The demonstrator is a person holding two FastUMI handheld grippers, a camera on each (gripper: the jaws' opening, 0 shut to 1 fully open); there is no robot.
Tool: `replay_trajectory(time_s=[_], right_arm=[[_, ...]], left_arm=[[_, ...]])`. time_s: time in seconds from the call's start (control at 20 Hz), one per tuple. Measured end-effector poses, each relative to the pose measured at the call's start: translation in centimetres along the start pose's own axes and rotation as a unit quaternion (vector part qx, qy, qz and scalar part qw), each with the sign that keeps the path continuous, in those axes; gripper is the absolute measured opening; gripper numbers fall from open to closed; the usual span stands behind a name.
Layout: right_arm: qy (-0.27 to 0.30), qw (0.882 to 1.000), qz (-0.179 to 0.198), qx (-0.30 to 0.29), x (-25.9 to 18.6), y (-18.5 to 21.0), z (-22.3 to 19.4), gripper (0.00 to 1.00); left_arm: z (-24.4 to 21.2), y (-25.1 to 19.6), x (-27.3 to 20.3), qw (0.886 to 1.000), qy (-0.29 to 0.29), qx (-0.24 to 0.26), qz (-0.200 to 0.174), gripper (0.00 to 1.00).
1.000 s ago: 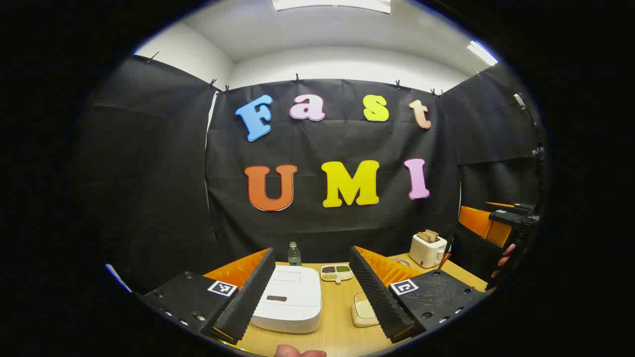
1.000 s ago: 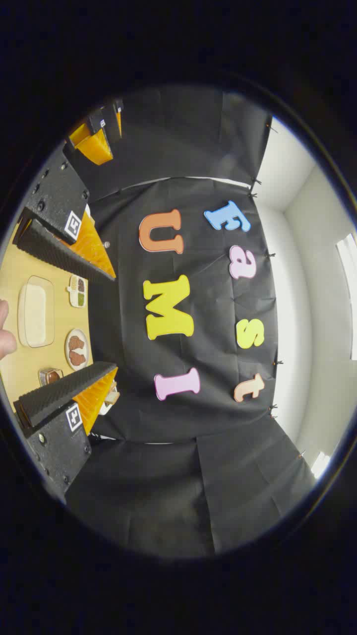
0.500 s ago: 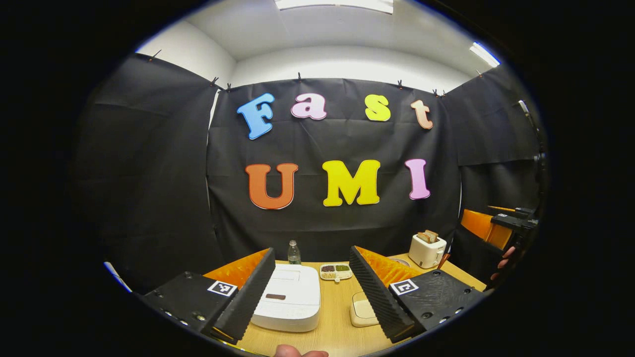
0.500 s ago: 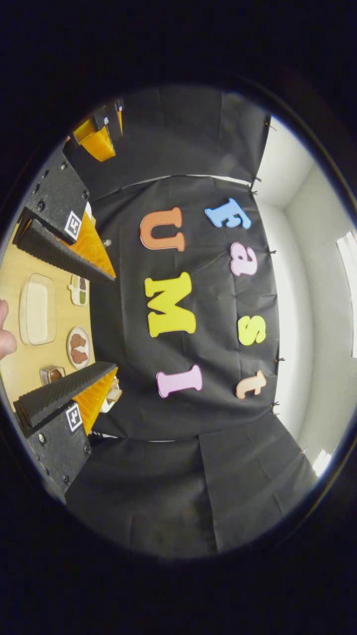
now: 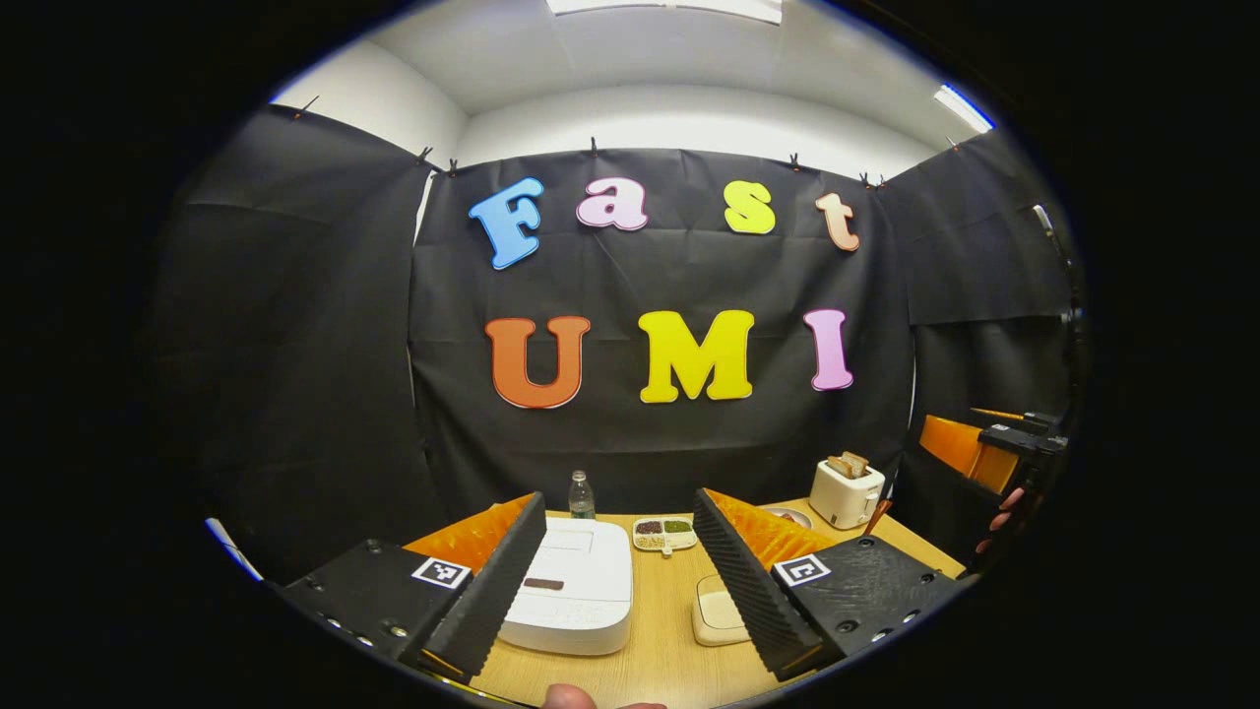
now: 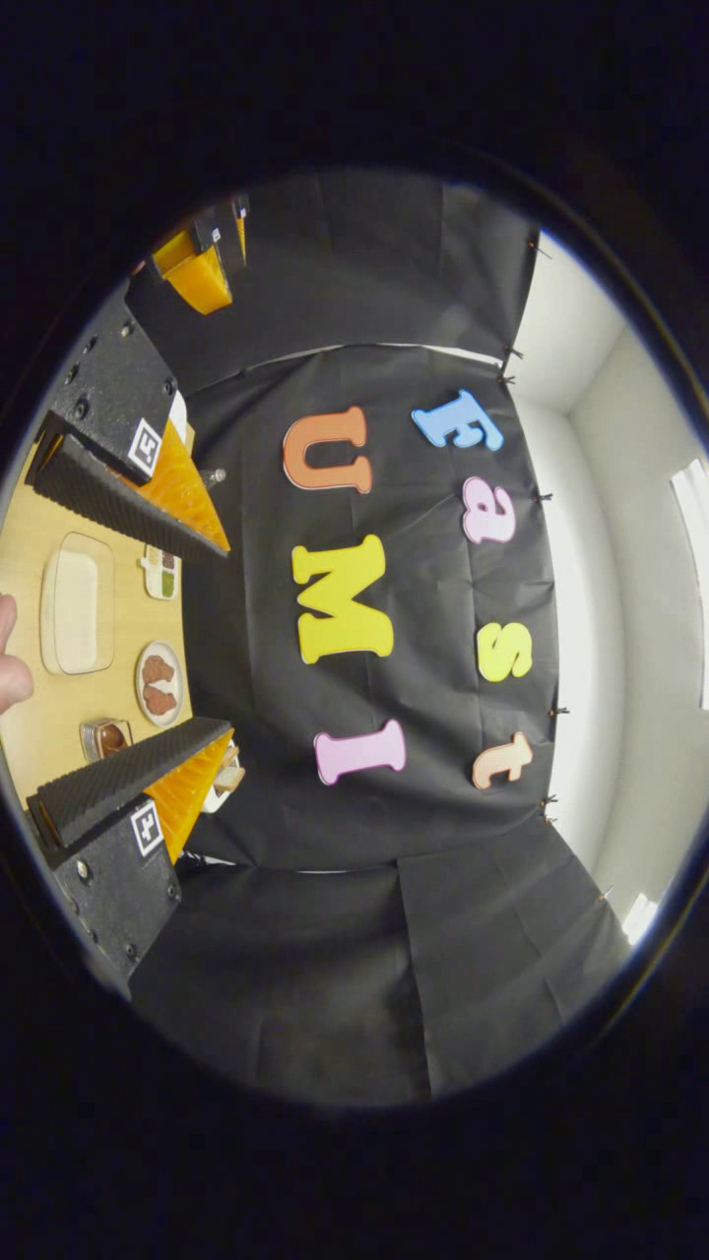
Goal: Close the left gripper, press the button to open the rice cooker; take a wooden spoon from the chopstick holder with the right hand, scoop a spoonful of rice and pour it into the rice cooker, then put the wooden spoon back into the chopstick holder.
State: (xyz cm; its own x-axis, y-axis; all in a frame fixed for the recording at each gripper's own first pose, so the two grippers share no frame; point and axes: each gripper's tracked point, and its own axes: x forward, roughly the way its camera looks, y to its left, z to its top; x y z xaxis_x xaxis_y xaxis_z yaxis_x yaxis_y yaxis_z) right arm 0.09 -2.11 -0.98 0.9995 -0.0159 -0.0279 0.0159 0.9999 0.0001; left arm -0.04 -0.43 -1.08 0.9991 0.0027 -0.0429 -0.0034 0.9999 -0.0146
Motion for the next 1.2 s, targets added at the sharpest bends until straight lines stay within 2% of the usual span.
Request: replay_trajectory(time_s=[0.15,0.2,0.25,0.35,0.4,0.45,0.5,0.6,0.65,0.7,0.75,0.8,0.95,1.2], right_arm=[[-0.002,1.000,-0.004,-0.004,0.4,-0.8,0.1,1.00],[-0.003,1.000,-0.005,-0.004,0.5,-1.1,0.1,0.99],[-0.003,1.000,-0.007,-0.004,0.8,-1.5,0.1,1.00],[-0.001,1.000,-0.013,-0.003,1.3,-2.5,-0.3,0.98],[0.002,1.000,-0.016,-0.002,1.6,-2.9,-0.5,0.98],[0.003,1.000,-0.017,0.001,2.0,-3.3,-0.7,1.00],[0.004,1.000,-0.018,0.003,2.4,-3.7,-0.9,0.98],[0.010,1.000,-0.021,0.006,3.6,-4.7,-1.4,1.00],[0.014,1.000,-0.021,0.008,4.1,-5.1,-1.6,0.99],[0.018,1.000,-0.024,0.010,4.6,-5.5,-2.0,1.00],[0.021,0.999,-0.026,0.012,5.2,-6.0,-2.2,1.00],[0.022,0.999,-0.030,0.013,5.6,-6.5,-2.3,1.00],[0.030,0.999,-0.042,0.011,6.6,-7.9,-3.2,1.00],[0.058,0.997,-0.058,0.006,8.2,-9.6,-5.5,1.00]], left_arm=[[-0.9,0.6,0.3,1.000,0.013,0.004,0.000,0.96],[-1.4,1.0,0.8,1.000,0.022,0.002,-0.001,0.94],[-1.9,1.3,1.1,0.999,0.033,-0.001,0.000,0.80],[-3.1,1.9,1.7,0.998,0.057,-0.005,0.002,0.70],[-3.7,2.1,2.2,0.998,0.068,-0.007,0.004,0.69],[-4.4,2.0,2.5,0.997,0.082,-0.010,0.000,0.52],[-5.3,1.7,3.0,0.995,0.098,-0.017,-0.010,0.42],[-6.6,2.1,3.9,0.992,0.126,-0.027,-0.010,0.42],[-7.0,3.1,4.3,0.990,0.136,-0.032,0.002,0.25],[-7.9,3.3,4.9,0.987,0.152,-0.041,-0.010,0.08],[-8.7,4.1,5.0,0.984,0.171,-0.047,-0.006,0.07],[-9.6,4.1,5.8,0.982,0.182,-0.053,-0.008,0.00],[-12.3,5.8,8.8,0.973,0.219,-0.066,-0.012,0.00],[-19.4,8.8,12.0,0.945,0.315,-0.092,-0.004,0.00]])
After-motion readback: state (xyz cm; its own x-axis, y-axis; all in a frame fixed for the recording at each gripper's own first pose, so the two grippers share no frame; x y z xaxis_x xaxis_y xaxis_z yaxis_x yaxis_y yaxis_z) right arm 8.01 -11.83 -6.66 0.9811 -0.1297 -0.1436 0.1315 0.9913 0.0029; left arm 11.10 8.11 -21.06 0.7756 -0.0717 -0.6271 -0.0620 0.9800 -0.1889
